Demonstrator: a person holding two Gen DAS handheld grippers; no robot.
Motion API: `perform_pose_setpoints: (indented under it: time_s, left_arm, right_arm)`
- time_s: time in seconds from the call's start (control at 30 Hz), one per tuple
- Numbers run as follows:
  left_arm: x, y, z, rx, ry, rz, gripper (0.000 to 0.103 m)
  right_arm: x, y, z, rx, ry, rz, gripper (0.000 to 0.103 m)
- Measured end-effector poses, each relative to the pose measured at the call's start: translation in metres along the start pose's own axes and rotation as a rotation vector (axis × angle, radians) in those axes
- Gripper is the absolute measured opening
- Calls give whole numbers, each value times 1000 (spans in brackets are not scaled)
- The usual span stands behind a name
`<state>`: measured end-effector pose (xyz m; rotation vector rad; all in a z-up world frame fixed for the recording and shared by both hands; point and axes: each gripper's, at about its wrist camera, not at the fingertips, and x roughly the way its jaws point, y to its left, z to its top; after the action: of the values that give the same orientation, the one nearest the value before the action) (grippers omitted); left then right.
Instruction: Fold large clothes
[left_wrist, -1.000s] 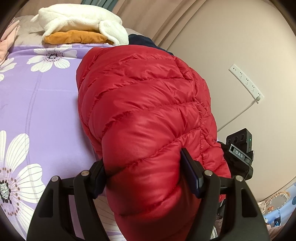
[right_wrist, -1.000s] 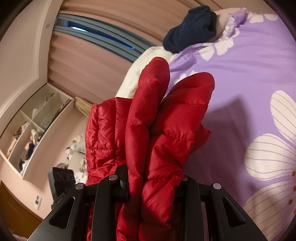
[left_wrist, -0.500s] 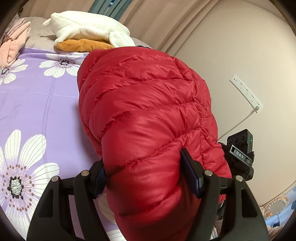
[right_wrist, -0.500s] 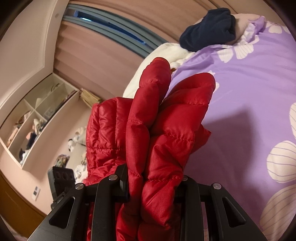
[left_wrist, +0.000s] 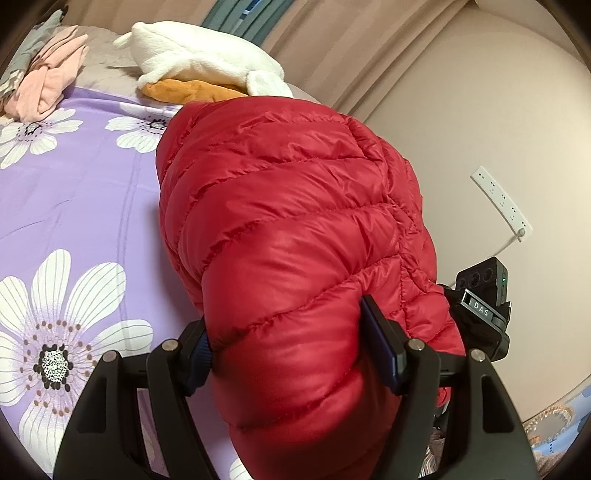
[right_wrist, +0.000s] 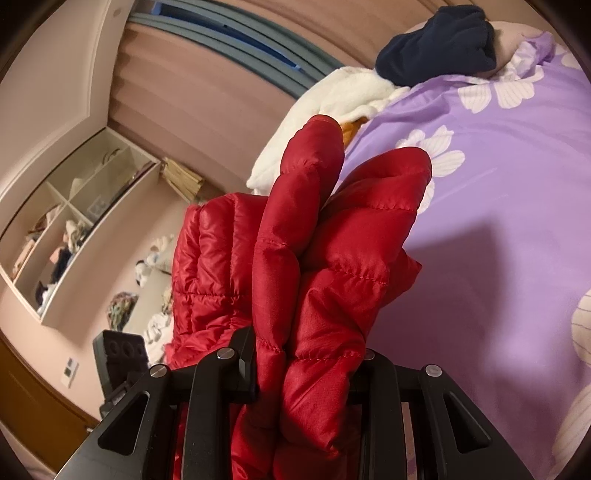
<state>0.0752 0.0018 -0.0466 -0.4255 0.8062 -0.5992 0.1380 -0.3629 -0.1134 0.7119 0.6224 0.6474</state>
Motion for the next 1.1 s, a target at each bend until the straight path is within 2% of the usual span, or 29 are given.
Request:
perform_pose_setpoints:
  time_s: [1.1]
  left_arm:
    - [-5, 70, 27, -95, -36, 57, 71]
  right_arm:
    - [70, 25, 2, -22, 94, 3, 30]
